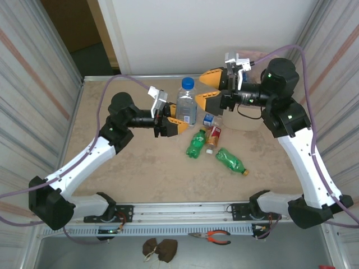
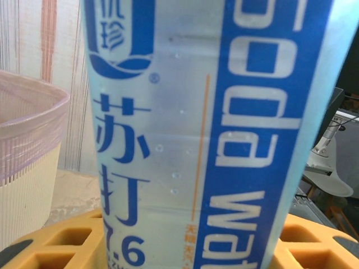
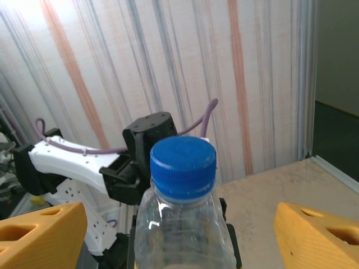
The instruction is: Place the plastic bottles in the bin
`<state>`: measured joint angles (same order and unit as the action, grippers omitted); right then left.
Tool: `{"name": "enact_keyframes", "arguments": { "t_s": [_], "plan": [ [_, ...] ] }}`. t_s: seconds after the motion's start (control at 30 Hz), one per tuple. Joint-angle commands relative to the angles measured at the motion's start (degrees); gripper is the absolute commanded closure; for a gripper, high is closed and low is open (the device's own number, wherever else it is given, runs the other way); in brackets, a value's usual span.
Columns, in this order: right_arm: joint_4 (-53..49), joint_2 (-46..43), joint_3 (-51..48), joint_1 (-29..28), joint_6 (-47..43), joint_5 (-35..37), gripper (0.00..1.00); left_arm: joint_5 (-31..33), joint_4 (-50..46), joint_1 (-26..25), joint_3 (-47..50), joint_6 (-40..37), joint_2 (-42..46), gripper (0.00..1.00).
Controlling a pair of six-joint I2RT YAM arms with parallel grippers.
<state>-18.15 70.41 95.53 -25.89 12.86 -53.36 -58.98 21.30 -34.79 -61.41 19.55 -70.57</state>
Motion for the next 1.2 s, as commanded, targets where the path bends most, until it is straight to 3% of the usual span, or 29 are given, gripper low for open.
{"name": "enact_keyframes", "arguments": {
  "t_s": [0.0, 0.4, 0.87, 1.17],
  "plan": [
    [-0.51, 1.43, 3.07, -1.33, -0.29, 1.24, 0.16, -1.54, 0.76, -0.63, -1.70, -0.48, 1.55, 0.60],
    [-4.08, 6.65, 9.02, -3.29, -0.38, 2.15, 0.37, -1.28, -1.28, -1.26, -1.82, -1.66, 1.65, 0.60],
    [-5.84, 6.69, 8.34, -3.29, -2.83, 2.32, 0.62, -0.89, -2.53, -1.30, -1.92, -2.40, 1.09, 0.59],
    [-6.37, 5.93, 8.10, -1.14, -2.77, 4.31, 0.69, 0.24, -2.58, -1.26, -1.62, -2.50, 1.26, 0.45]
  ]
}}
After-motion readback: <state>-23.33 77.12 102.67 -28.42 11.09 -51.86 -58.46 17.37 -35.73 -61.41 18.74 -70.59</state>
